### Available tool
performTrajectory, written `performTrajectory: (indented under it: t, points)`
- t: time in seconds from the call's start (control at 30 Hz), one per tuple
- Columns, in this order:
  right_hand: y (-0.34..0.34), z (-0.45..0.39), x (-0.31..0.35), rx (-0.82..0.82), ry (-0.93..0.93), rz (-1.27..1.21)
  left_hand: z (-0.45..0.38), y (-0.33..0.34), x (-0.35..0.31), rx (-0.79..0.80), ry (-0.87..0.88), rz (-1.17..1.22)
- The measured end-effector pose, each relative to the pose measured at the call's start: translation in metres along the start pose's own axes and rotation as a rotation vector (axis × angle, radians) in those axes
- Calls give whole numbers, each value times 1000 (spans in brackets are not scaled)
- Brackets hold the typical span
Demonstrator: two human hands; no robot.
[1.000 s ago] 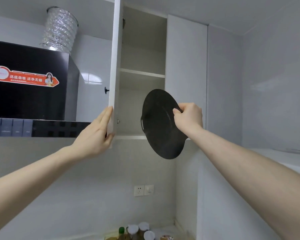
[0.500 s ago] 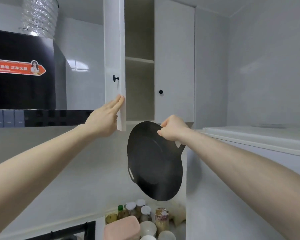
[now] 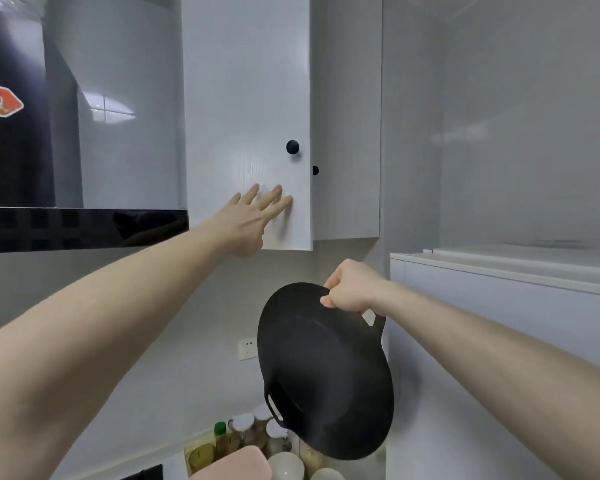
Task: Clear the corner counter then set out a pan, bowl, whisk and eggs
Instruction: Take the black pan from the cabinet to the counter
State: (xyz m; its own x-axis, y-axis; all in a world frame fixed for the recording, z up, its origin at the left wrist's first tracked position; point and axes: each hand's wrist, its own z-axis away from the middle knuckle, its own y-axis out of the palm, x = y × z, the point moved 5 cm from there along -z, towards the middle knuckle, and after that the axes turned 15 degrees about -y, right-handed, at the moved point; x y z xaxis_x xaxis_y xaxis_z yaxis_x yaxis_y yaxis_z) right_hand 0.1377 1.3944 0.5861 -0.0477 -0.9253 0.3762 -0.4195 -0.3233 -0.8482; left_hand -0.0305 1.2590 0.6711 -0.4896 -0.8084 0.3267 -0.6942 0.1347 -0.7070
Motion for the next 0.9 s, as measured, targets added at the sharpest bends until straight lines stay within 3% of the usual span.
performTrajectory:
  t: [0.23,0.37,0.57,0.9]
  points:
    - [11,-30,-12,-14,29,33,-21,69,46,99,-73,-120]
    - [22,-45,-14,-17,21,39,-33,91,53,68,-69,-142]
    - [35,-67,-6,-10,24,100,-43,103,55,14,-77,-126]
    - [62,-86,10,-45,-50,145,-58,116,46,83,-162,-146]
